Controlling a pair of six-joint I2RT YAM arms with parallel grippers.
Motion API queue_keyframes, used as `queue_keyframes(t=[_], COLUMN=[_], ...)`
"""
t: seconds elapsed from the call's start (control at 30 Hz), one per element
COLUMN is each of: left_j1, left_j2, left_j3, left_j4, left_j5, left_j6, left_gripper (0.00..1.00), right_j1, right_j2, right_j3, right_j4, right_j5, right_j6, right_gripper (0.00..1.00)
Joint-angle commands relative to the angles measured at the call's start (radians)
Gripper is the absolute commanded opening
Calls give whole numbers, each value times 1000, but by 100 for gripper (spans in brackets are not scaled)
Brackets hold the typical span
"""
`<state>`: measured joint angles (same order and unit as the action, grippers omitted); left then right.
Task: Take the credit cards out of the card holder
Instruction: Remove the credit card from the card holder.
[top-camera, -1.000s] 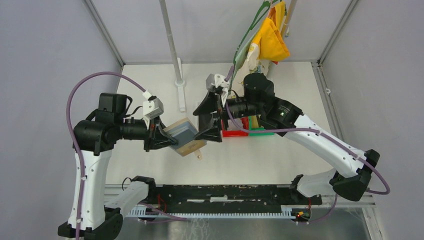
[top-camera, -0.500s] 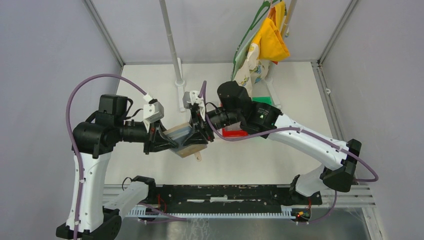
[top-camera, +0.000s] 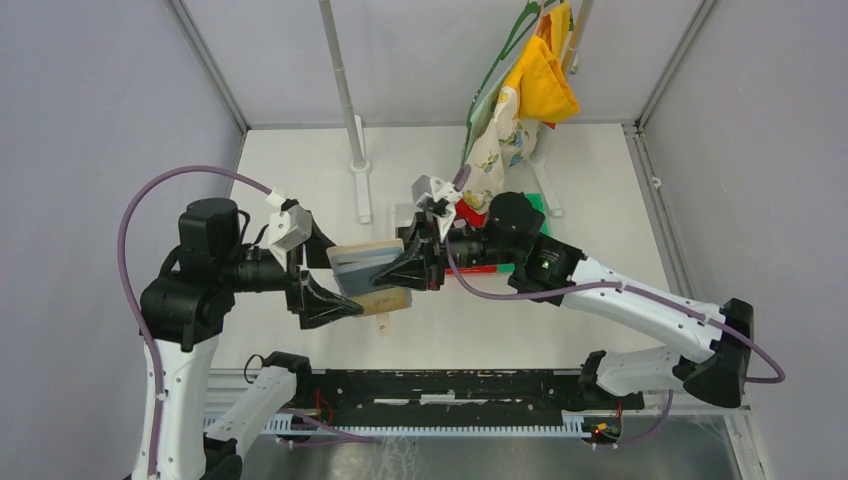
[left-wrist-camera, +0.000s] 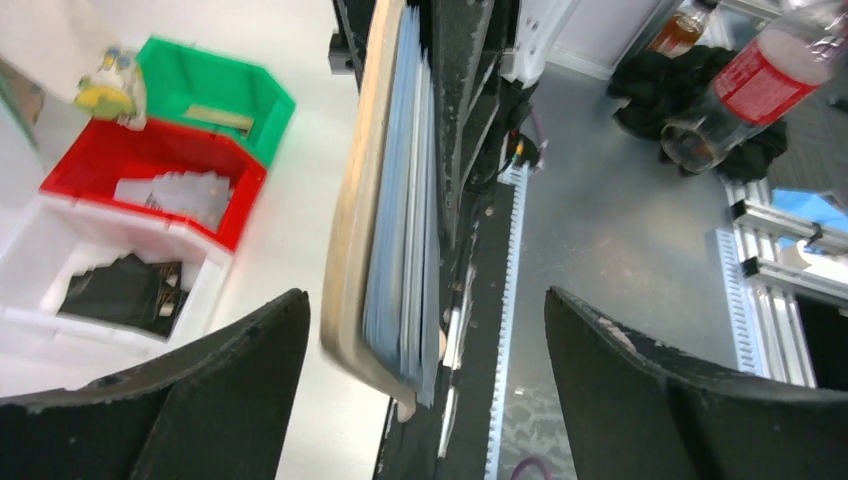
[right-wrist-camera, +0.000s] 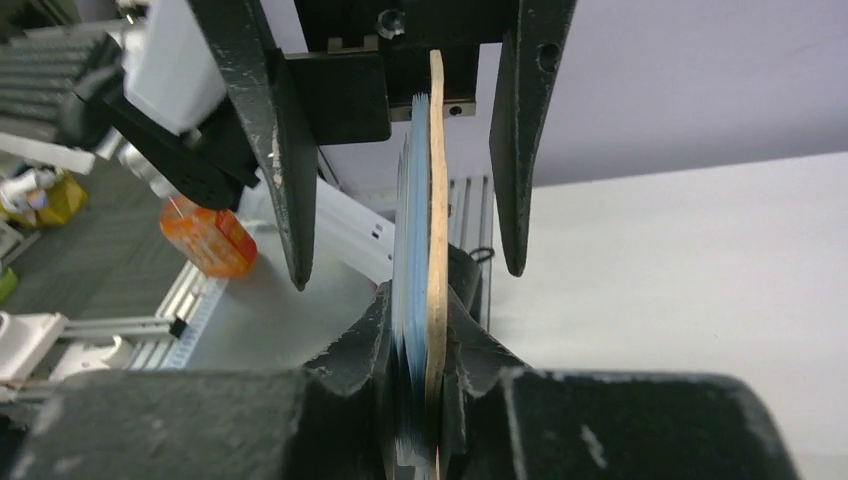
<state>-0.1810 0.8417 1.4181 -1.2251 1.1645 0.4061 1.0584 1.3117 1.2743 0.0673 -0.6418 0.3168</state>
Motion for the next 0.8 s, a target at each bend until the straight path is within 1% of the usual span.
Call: queue_keyframes(t=[0.0,0.1,0.13,0.2,0.23,0.3,0.4,0.43,0.47,0.5,0.53,0.57,0.63,0.67,0.7,0.77], left_j1=[0,0,0,0,0,0,-1,0,0,1,-1,0,0,0,0,0], left_j2=[-60,-60,-57,-50,-45,-41,-40,-40,-41,-40,-37,-35,-23,-16,-8,6], left_j3=[-53,-47,-47,-52,-54,-56,-49,-48,-50,-50,-46,-37,-12,5,20,39], left_j4=[325,347,348,349,349,349,349,349,349,347,333,298,205,148,90,-7], left_j5=[142,165,173,184,185,187,174,169,163,159,155,148,140,128,114,81], left_j6=[-328,-366,-374,-390,-396,-403,-403,-403,-403,-400,-383,-344,-244,-179,-118,0], left_gripper=[88,79,74,66,60,45,19,13,10,6,3,2,2,2,2,2], right_j1=[4,9,15,33,42,56,66,68,69,68,68,69,67,66,64,57], right_j2=[-116,-140,-140,-131,-127,-120,-126,-132,-136,-139,-140,-142,-141,-133,-120,-81], right_j3=[-177,-294,-325,-352,-355,-360,-360,-362,-363,-360,-344,-317,-221,-154,-90,60], right_j4=[577,785,845,898,903,909,879,861,850,831,778,706,473,330,211,-26], right_j5=[142,216,232,266,274,279,270,267,259,243,218,192,144,124,112,94], right_j6=[294,406,430,451,449,447,421,412,408,399,380,343,216,141,78,-50], right_gripper=[0,0,0,0,0,0,0,0,3,8,17,30,53,60,67,72])
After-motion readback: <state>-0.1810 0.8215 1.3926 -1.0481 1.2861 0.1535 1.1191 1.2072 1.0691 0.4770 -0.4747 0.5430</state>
